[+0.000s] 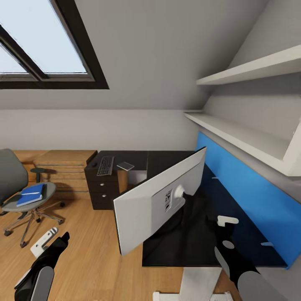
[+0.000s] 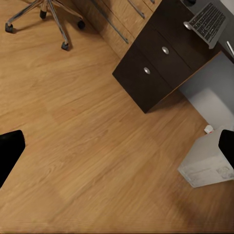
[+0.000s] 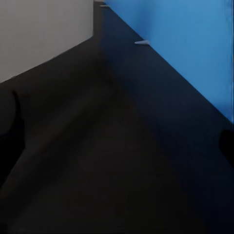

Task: In the bedroom, organize the workspace by keeping the computer under the desk, ensuring the monitor is on the desk, placing the keyboard on the desk next to the monitor, placing the mouse on the desk next to the keyboard, moving the folder from the swivel chair onto the desk next to the mouse, stacking the notebook on top of the folder with the pen on top of the notebook, and positioning the swivel chair next to the desk.

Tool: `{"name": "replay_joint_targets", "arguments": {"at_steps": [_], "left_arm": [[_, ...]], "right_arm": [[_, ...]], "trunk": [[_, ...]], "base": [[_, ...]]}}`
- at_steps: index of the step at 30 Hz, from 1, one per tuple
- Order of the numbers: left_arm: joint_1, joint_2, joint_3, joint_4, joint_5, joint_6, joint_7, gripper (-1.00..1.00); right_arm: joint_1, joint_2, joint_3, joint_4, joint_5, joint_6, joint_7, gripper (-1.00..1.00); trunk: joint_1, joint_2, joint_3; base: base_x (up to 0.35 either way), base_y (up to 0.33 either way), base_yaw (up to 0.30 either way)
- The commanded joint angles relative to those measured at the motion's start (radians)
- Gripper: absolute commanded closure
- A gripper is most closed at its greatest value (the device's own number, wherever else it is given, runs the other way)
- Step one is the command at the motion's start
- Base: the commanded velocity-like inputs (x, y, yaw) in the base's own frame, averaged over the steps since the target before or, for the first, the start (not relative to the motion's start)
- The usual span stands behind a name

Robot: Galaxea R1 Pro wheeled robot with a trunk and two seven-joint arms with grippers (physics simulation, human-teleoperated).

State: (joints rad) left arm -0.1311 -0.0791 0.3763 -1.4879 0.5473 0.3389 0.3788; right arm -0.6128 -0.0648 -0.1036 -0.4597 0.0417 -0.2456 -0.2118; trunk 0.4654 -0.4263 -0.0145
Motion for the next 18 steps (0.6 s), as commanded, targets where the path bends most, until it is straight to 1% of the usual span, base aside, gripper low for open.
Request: {"name": "replay_joint_targets", "arguments": {"at_steps": [1, 4, 18], "left_arm": [[-0.001, -0.001, 0.001, -0.002, 0.009, 0.003, 0.005, -1.0], [-0.001, -0.001, 0.001, -0.002, 0.009, 0.004, 0.005, -1.0], [-0.001, -0.006, -0.003, -0.002, 0.006, 0.003, 0.009, -1.0]], "right_arm": [[-0.001, 0.0, -0.002, 0.001, 0.004, -0.003, -0.001, -1.0], [-0.001, 0.0, -0.002, 0.001, 0.004, -0.003, -0.001, -1.0], [0.002, 0.022, 0.004, 0.01, 0.008, -0.004, 0.016, -1.0]], "trunk": [[0.0, -0.002, -0.002], [0.0, -0.002, -0.002], [0.0, -0.002, -0.002]], "base": [[-0.282, 0.0, 0.0], [-0.178, 0.0, 0.0], [-0.002, 0.0, 0.0]]}}
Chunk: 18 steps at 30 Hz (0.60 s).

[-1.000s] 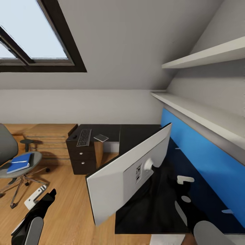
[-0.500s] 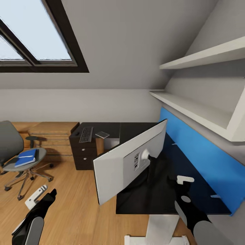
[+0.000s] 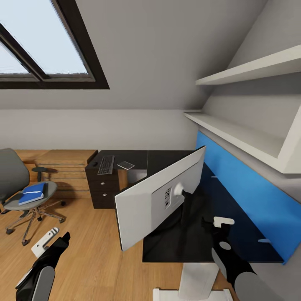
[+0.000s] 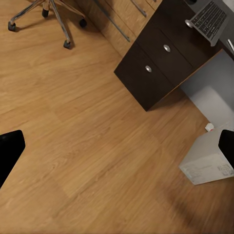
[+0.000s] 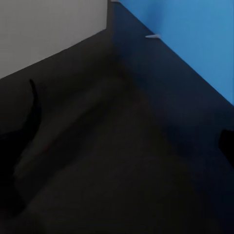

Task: In the bedroom, organize the workspace by keeping the computer under the desk, ensuring the monitor is on the desk, placing the keyboard on the desk next to the monitor, placing the mouse on the desk next to the keyboard, moving the folder from the swivel chair onto the desk next to the mouse, stacking the notebook on top of the folder with the pen on top of the notebook, and positioning the swivel chair next to the desk.

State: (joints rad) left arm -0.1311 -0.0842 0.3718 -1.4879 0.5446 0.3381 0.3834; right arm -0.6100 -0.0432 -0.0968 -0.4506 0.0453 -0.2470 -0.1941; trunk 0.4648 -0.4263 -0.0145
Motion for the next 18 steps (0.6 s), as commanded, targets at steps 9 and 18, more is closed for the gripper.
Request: {"name": "replay_joint_targets", "arguments": {"at_steps": [9, 18], "left_arm": [[-0.001, 0.0, -0.018, -0.002, 0.009, 0.004, 0.005, -1.0], [-0.001, -0.002, -0.023, -0.002, 0.009, 0.004, 0.005, -1.0]], "right_arm": [[0.001, 0.024, 0.021, 0.001, 0.005, -0.006, 0.047, -1.0], [0.002, 0.048, 0.06, 0.001, 0.007, -0.008, 0.053, -1.0]], "trunk": [[0.001, -0.002, -0.002], [0.001, -0.002, -0.002]], "base": [[0.0, 0.0, 0.0], [0.0, 0.0, 0.0]]}}
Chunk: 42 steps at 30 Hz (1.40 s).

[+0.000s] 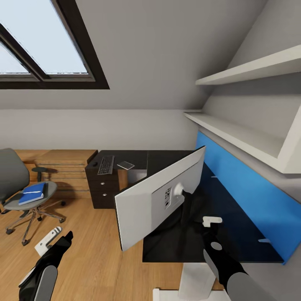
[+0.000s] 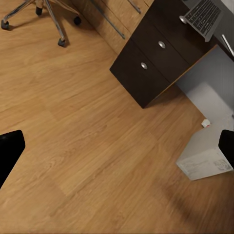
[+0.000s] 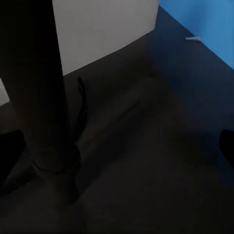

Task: In the bedroom, organize the workspace by keeping the computer under the desk, ensuring the monitor is on the desk, placing the keyboard on the desk next to the monitor, placing the mouse on the desk next to the keyboard, moving the folder from the swivel chair onto the desk next to the mouse, stacking the notebook on top of the folder with the pen on top of the notebook, and positioning the swivel chair next to the desk.

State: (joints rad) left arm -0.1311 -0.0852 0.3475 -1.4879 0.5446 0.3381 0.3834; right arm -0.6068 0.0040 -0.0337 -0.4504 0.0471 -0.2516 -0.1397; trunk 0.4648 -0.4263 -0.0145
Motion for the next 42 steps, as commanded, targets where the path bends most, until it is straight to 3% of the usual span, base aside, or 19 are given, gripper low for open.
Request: {"name": "replay_joint_targets", "arguments": {"at_steps": [1, 9, 42], "left_arm": [[-0.001, -0.001, -0.001, -0.002, 0.009, 0.004, 0.005, -1.0], [-0.001, -0.001, -0.034, -0.001, -0.011, 0.004, 0.007, -1.0], [-0.001, -0.002, -0.038, 0.0, -0.014, 0.004, 0.005, -1.0]], "right_arm": [[-0.001, 0.001, 0.001, 0.001, 0.005, -0.003, -0.002, -1.0], [0.0, 0.004, 0.013, 0.001, 0.005, -0.003, -0.001, -1.0], [0.0, 0.004, 0.015, 0.006, 0.006, -0.003, -0.001, -1.0]], "trunk": [[0.001, -0.002, -0.002], [0.001, -0.002, -0.002], [0.001, -0.002, -0.002]], "base": [[0.0, 0.0, 0.0], [0.109, 0.035, 0.0], [0.024, 0.058, 0.0]]}}
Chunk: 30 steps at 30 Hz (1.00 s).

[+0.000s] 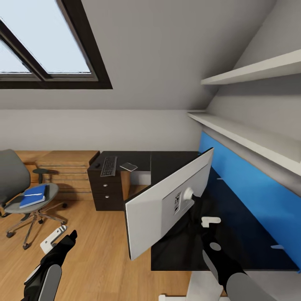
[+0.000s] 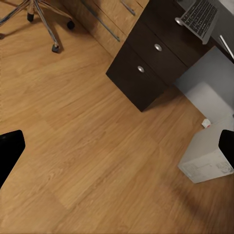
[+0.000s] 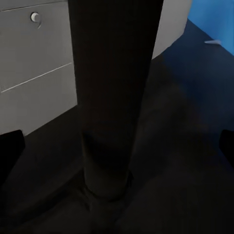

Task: In the bedroom, organize the workspace by keeping the computer under the desk, ensuring the monitor is on the desk, placing the keyboard on the desk next to the monitor, placing the mouse on the desk next to the keyboard, moving the folder from the swivel chair onto the desk next to the mouse, stacking the notebook on top of the folder with the pen on top of the notebook, and positioning the swivel chair next to the desk.

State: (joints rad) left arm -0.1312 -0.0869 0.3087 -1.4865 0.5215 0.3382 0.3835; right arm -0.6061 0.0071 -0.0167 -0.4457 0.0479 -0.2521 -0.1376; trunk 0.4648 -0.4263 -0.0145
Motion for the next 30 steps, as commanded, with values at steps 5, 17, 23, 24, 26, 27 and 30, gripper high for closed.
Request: {"name": "replay_joint_targets", "arguments": {"at_steps": [5, 17, 23, 24, 26, 27, 30], "left_arm": [[-0.001, -0.001, 0.001, -0.002, 0.009, 0.004, 0.005, -1.0], [-0.001, -0.001, 0.001, -0.002, 0.009, 0.004, 0.005, -1.0], [-0.001, -0.001, 0.001, -0.002, 0.009, 0.004, 0.005, -1.0], [-0.001, -0.001, 0.001, -0.002, 0.009, 0.004, 0.005, -1.0], [-0.001, -0.001, 0.0, -0.002, 0.009, 0.004, 0.005, -1.0], [-0.001, -0.001, 0.001, -0.002, 0.009, 0.004, 0.005, -1.0], [-0.001, -0.001, 0.001, -0.002, 0.009, 0.004, 0.005, -1.0]], "right_arm": [[-0.001, 0.001, -0.002, 0.002, 0.006, -0.003, -0.003, -1.0], [-0.001, -0.001, -0.003, 0.001, 0.006, -0.003, -0.003, -1.0], [-0.001, -0.002, -0.003, 0.001, 0.005, -0.003, -0.005, -1.0], [-0.001, -0.002, -0.003, 0.001, 0.005, -0.003, -0.005, -1.0], [-0.001, -0.002, -0.002, 0.001, 0.005, -0.003, -0.005, -1.0], [-0.001, -0.002, -0.002, 0.001, 0.005, -0.003, -0.005, -1.0], [-0.001, -0.003, -0.002, 0.001, 0.005, -0.003, -0.005, -1.0]], "trunk": [[0.001, -0.002, -0.002], [0.001, -0.002, -0.002], [0.001, -0.002, -0.002], [0.001, -0.002, -0.002], [0.001, -0.002, -0.002], [0.001, -0.002, -0.002], [0.001, -0.002, -0.002]], "base": [[0.025, 0.016, 0.0], [0.085, 0.016, 0.0], [0.037, -0.038, 0.0], [0.13, -0.136, 0.0], [0.085, -0.089, 0.0], [0.042, -0.045, 0.0], [0.012, -0.013, 0.0]]}}
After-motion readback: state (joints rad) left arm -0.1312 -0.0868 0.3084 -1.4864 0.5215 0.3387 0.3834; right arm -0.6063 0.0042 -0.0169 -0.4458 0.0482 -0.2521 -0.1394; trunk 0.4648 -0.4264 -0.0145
